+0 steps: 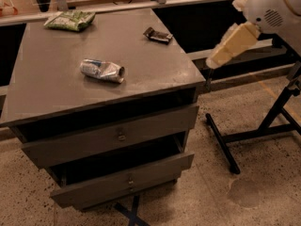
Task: Move green jalapeno chip bag near redbull can
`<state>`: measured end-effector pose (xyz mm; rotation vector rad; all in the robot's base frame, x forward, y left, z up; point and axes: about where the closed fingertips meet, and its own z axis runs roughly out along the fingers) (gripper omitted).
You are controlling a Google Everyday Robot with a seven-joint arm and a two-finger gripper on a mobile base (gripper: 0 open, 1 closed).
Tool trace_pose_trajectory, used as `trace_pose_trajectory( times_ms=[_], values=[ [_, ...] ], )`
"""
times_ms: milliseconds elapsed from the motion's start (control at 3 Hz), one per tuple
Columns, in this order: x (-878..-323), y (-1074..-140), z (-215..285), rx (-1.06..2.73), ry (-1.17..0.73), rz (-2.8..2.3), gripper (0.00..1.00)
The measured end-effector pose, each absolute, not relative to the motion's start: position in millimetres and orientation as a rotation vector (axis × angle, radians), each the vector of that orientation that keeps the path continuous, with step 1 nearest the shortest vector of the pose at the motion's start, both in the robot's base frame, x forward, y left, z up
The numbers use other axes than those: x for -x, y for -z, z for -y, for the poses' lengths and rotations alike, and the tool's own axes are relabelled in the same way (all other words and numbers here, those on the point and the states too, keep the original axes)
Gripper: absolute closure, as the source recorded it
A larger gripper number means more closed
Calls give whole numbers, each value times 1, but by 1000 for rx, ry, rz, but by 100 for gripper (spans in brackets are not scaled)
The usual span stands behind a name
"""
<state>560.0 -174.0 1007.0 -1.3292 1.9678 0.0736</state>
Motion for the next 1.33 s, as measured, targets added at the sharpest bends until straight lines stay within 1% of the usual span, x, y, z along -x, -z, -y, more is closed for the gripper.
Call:
trace_pose_trajectory(
  times_ms=[667,1333],
  values=[
    [-622,-1001,111,1028,-210,-1871,0],
    [-715,-1050,62,807,-296,-1673,0]
  ],
)
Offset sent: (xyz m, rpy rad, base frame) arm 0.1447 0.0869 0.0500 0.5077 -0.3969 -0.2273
